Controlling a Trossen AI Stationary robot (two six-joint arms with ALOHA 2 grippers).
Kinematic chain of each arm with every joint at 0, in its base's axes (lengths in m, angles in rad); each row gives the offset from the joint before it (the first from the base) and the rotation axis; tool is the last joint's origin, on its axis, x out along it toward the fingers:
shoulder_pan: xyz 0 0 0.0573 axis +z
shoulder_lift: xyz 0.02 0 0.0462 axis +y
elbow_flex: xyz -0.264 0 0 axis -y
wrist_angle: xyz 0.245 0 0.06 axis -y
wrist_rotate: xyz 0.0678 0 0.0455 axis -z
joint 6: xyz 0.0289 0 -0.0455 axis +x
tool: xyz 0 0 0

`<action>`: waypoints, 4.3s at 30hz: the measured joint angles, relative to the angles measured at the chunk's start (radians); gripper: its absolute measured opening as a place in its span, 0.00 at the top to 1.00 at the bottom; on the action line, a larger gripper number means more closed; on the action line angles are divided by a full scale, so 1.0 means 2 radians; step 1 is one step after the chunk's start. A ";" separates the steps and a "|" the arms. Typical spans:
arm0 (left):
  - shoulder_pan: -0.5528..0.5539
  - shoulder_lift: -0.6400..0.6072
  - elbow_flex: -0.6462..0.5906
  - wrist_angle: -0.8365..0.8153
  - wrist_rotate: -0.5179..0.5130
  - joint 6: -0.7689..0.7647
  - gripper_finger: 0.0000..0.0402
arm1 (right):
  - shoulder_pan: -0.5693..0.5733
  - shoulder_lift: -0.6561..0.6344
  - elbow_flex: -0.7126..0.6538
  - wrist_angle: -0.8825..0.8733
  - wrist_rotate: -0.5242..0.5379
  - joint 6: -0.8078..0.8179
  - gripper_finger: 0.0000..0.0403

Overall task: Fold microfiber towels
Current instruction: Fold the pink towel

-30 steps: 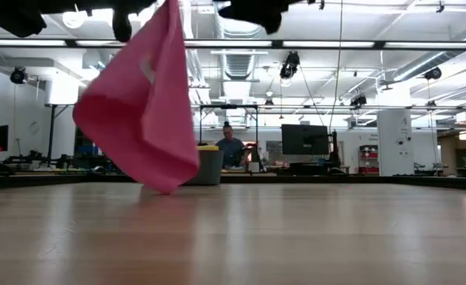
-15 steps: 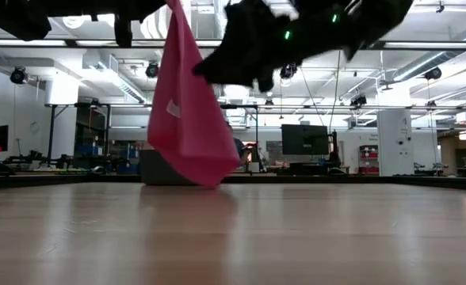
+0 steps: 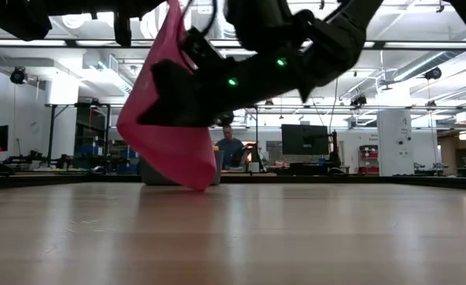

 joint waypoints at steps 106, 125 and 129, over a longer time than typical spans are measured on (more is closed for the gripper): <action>-0.080 0.409 0.122 -0.096 0.090 0.073 0.33 | -0.016 -0.313 0.166 -0.813 -0.035 0.195 0.98; -0.070 0.470 0.174 -0.101 0.042 0.022 0.46 | -0.018 -0.313 0.165 -0.810 -0.035 0.192 0.98; -0.071 0.470 0.180 -0.128 0.043 0.025 0.67 | -0.018 -0.313 0.161 -0.810 -0.035 0.190 0.98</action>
